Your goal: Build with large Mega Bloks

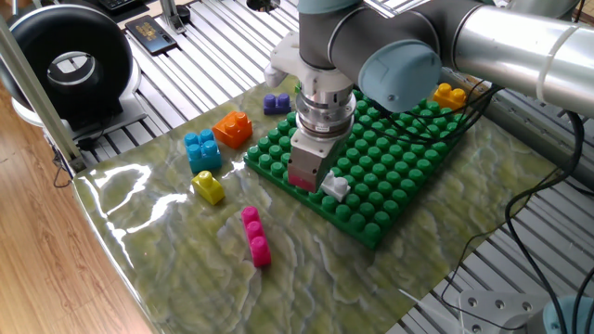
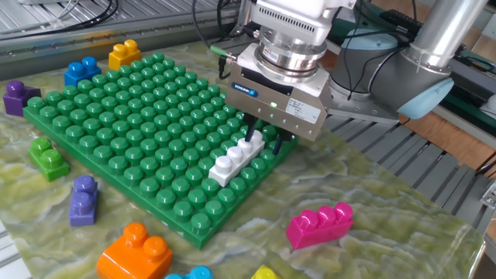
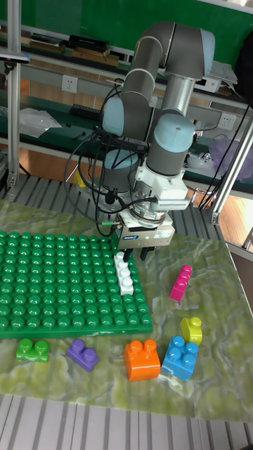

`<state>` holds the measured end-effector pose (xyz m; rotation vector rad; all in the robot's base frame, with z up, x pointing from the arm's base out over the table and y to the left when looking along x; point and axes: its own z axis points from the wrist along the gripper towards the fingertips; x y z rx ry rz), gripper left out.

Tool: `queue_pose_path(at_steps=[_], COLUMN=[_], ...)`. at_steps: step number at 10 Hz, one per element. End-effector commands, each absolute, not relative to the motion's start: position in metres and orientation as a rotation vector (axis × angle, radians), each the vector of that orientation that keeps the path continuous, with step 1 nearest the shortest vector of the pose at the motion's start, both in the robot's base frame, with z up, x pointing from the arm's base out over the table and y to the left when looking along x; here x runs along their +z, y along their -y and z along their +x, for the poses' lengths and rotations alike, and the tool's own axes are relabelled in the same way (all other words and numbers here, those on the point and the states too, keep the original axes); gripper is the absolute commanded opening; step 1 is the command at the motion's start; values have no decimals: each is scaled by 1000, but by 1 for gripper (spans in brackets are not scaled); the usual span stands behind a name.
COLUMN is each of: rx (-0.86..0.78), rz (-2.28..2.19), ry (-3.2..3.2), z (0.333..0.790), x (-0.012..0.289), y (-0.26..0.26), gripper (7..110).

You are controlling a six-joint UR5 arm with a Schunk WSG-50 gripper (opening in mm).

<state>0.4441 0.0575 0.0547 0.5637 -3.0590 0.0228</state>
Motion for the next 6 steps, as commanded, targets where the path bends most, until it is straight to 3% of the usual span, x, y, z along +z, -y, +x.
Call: queue_pose_path(at_steps=[1,4,5,6], rx=[-41,-38,-7,-8], rz=[527,485,427,408], ry=[3073,3079,3082,3090], z=[448,444,437,434], x=[49,54,62,69], y=[-64,-63,-59,-58], gripper=[44,44,22,22])
